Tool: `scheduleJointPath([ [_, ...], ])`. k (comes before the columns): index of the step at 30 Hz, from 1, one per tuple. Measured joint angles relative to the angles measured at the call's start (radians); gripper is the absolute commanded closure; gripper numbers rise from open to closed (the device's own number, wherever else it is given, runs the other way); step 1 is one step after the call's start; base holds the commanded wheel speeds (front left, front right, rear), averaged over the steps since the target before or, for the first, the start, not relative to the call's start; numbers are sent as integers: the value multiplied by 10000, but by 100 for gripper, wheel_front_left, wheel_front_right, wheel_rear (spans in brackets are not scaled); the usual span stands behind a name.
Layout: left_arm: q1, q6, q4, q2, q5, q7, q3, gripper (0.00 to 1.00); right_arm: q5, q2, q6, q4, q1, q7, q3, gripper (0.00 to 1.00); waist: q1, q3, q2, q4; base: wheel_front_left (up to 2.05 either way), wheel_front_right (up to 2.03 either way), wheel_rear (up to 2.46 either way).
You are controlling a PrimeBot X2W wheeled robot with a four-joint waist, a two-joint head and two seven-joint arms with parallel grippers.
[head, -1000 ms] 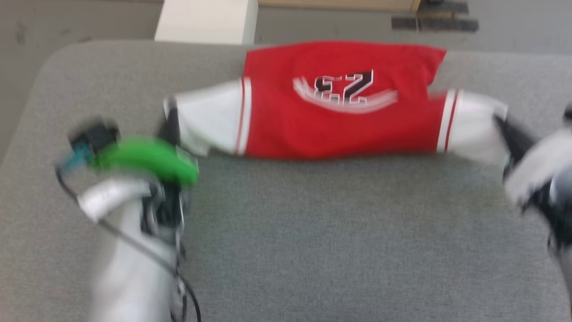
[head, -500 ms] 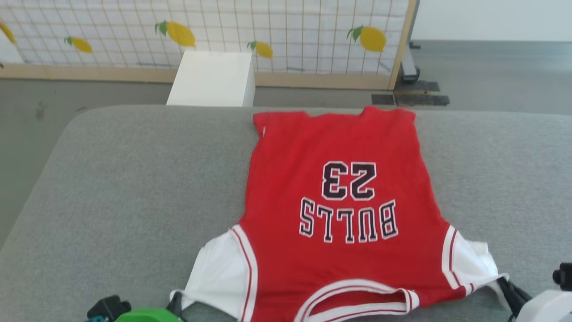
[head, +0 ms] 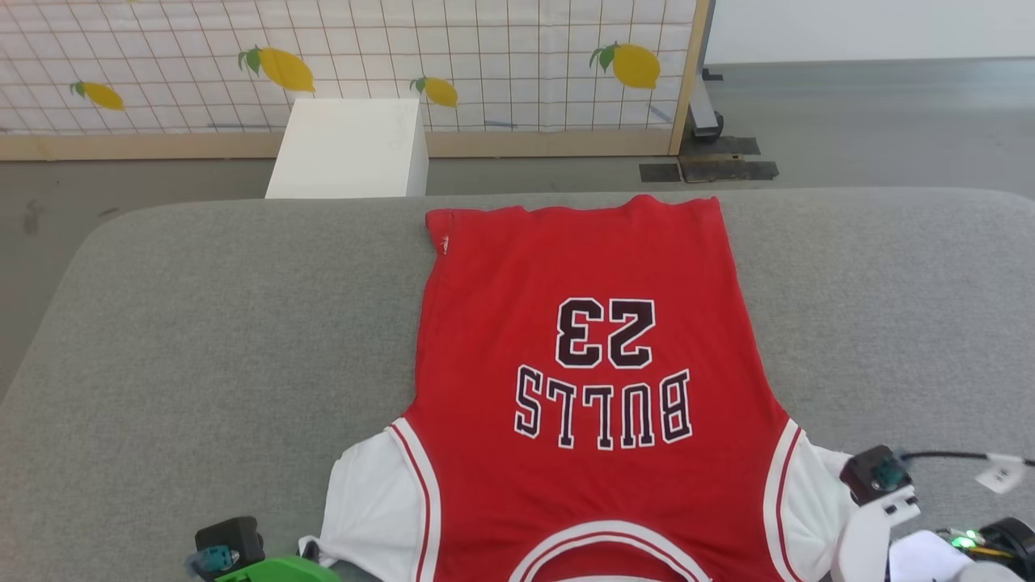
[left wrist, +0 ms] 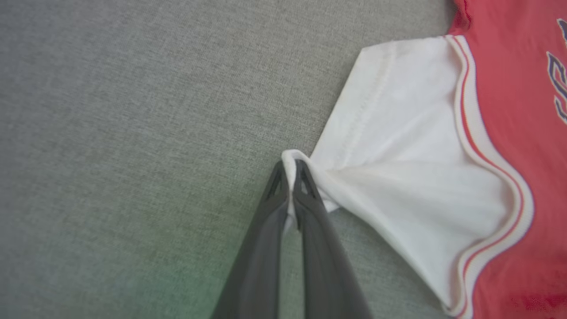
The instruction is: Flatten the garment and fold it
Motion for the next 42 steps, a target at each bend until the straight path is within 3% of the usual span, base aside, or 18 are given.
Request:
scheduleJointPath([
  [2, -34, 46, -111, -56, 6, -2, -31, 100, -46, -35, 0, 215, -304, 370, 244, 100, 0, 64, 0, -4, 0, 0, 0],
  [3, -49, 46, -188, -102, 0, -12, -31, 100, -44, -73, 0, 313, -451, 504, 370, 62, 0, 93, 0, 6, 0, 0, 0],
  [4, -69, 46, -240, -127, 0, -10, -58, 100, -13, -100, 0, 382, -540, 623, 437, 45, 0, 109, 0, 30, 0, 0, 0],
  [5, -83, 46, -301, -134, -2, -12, -69, 100, 100, -102, 0, 412, -599, 665, 412, 0, 0, 115, 0, 63, 0, 0, 0],
  [10, -93, 92, -562, -140, -23, -12, -54, 100, 825, -240, -2, 96, -532, 1041, -155, 0, 0, 61, 1, 126, 0, 0, 0],
  [17, -81, 100, -1007, -125, -58, 4, -109, 100, 2276, -401, -2, -2242, 570, 1946, -2222, 0, 0, -148, 1, 146, 0, 0, 0],
  [21, -79, 132, -1248, -102, -2, 84, -265, 100, 2750, 259, -2, -3829, 543, 1014, -3703, 0, 0, -193, 0, 150, 0, 0, 0],
  [24, -81, 207, -1430, -59, 71, 90, -326, 100, 2554, 807, -4, -4186, -20, -56, -4297, 0, 0, -116, 0, 126, 0, 0, 0],
  [30, -136, 343, -1973, -86, 324, 75, -476, 100, 1607, 1615, -4, -3124, -1898, -1425, -4278, 0, 0, 307, 0, 155, 0, 0, 0],
  [34, -439, 435, -2378, -165, 447, -54, -581, 100, 830, 1490, -6, -1783, -3425, -2052, -3933, 0, 1, 821, 0, 282, 0, 0, 0],
  [42, -1065, 629, -3300, -642, 892, -226, -1181, 100, -326, 489, -2, 840, -6723, -2452, -3179, 0, 1, 2240, 0, 836, 0, 0, 0],
])
